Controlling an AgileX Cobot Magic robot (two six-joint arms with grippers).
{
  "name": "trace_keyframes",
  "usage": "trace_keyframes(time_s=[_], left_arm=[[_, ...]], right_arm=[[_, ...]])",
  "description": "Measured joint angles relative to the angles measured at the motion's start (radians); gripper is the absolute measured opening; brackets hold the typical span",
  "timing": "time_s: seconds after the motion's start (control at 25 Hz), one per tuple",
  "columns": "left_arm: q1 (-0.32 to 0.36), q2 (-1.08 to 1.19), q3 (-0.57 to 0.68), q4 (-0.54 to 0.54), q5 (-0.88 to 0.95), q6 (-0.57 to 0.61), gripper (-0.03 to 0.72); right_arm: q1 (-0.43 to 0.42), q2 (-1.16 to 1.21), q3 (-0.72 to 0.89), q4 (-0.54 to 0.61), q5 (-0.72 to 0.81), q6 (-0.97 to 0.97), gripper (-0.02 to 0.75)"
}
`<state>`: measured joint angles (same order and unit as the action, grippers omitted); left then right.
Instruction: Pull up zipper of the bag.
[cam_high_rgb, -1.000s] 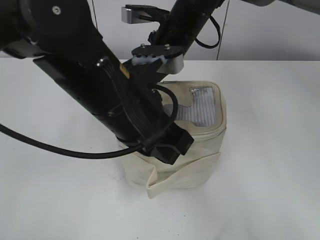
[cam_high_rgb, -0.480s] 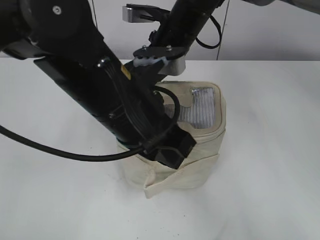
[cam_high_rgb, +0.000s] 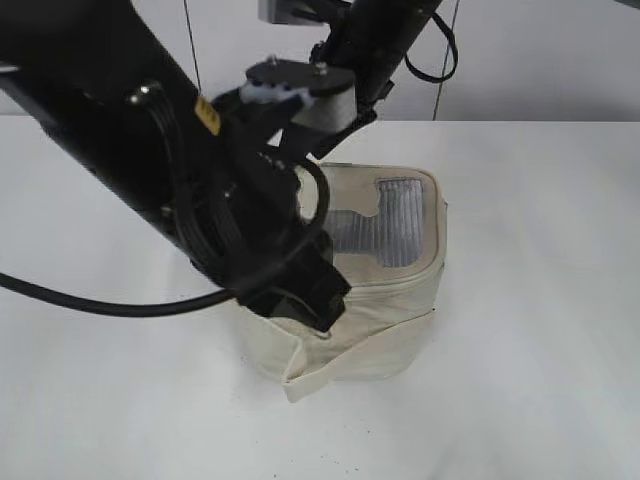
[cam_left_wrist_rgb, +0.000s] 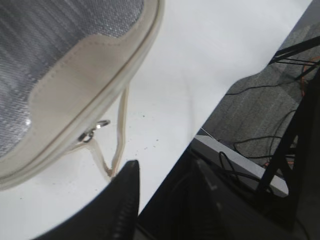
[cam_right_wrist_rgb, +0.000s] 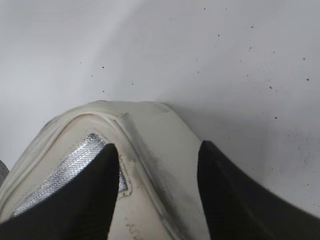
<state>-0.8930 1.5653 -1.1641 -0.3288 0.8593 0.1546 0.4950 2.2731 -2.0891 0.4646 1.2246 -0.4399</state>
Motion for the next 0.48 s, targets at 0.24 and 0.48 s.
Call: trace_keyframes(time_s=[0.24,0.48], left_arm=[[0.063,-0.045,-0.049,0.043,-0.005,0.000,0.365],[0.214,0.006,-0.155,0.058,-0.054,0.037,0.393]], right_arm=[[-0.033,-0.067,0.000,-0.065,0.000,0.048,0.405],[-0.117,-0.137,0.029,-0.124,-0.002,0.093,0.407]])
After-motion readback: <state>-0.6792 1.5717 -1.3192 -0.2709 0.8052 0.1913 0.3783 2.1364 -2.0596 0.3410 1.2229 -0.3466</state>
